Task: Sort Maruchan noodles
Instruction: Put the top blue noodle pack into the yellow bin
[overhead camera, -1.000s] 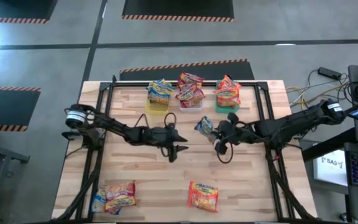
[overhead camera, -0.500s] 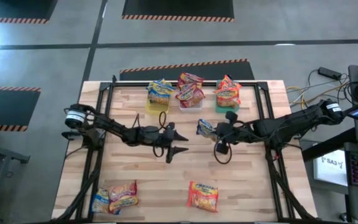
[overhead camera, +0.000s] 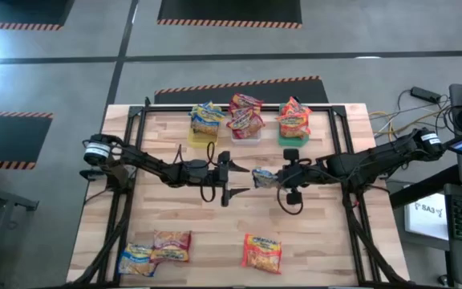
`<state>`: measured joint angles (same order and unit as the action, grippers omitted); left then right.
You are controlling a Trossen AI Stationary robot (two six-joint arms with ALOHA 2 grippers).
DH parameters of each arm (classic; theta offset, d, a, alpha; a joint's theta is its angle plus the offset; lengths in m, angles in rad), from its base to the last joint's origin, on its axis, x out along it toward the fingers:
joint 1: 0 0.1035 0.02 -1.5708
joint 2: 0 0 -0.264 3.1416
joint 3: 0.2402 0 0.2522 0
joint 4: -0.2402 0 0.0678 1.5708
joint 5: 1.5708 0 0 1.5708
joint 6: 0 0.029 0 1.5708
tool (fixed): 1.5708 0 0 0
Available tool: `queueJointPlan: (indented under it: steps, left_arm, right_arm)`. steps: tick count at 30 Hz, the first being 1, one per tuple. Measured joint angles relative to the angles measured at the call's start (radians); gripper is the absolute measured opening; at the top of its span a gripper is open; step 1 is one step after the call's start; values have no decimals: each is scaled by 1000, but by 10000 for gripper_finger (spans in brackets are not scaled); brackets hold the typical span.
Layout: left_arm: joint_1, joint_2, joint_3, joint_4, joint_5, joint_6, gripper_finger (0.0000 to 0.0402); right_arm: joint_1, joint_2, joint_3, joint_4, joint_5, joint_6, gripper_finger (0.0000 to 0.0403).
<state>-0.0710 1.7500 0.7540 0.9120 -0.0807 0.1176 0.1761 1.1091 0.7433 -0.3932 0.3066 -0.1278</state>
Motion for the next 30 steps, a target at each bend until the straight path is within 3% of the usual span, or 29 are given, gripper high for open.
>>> queueJointPlan:
  steps: [7, 17, 30]
  left_arm:
    - [10, 0, 62, -119, 0, 12, 276]
    - [11, 0, 296, -590, -89, 89, 276]
    - [11, 29, 315, -546, -87, 99, 276]
  right_arm:
    - [0, 0, 37, -3, 8, -139, 33]
    - [0, 6, 114, -108, 7, -254, 33]
    - [0, 68, 214, -149, -11, -397, 33]
